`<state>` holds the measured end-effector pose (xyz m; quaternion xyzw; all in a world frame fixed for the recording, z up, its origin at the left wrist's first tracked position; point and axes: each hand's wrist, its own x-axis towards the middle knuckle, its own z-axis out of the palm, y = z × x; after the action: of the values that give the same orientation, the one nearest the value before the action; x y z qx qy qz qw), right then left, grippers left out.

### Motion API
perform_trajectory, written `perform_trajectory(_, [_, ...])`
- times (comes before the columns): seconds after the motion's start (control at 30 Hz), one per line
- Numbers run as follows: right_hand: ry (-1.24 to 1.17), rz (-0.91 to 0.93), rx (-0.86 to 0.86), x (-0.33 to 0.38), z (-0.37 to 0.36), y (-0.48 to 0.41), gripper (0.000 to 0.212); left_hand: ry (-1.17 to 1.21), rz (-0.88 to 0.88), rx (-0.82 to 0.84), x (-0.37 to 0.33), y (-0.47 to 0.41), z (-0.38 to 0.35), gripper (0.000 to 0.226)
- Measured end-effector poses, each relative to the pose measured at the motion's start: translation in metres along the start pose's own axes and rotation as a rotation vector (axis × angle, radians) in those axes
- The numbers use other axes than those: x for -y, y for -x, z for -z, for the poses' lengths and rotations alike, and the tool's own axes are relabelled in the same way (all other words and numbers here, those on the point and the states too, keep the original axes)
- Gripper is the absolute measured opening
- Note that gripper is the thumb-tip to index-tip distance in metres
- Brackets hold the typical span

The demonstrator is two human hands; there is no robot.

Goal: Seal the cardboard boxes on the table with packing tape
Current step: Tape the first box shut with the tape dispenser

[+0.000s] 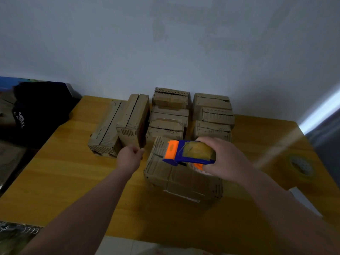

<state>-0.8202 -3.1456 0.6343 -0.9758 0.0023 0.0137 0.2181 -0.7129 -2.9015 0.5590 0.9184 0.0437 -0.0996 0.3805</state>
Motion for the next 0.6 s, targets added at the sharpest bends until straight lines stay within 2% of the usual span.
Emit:
perform_trajectory(0.2, [-0.053, -0.038, -0.001, -0.001, 0.000, 0.003, 0.079, 0.051, -0.065, -0.120, 0.000, -0.003, 0.002, 0.026])
perform_trajectory(0.33, [-0.066, -0.036, -0.012, 0.000, 0.000, 0.002, 0.076, 0.017, -0.072, -0.132, 0.002, -0.008, -0.004, 0.027])
perform_trajectory(0.47, [-0.073, -0.047, -0.009, 0.001, 0.001, 0.002, 0.077, -0.031, -0.082, -0.032, 0.005, -0.008, -0.014, 0.030])
perform_trajectory(0.6, [-0.080, -0.067, -0.010, 0.000, 0.001, 0.002, 0.078, 0.043, -0.053, 0.106, -0.002, -0.002, -0.021, 0.031])
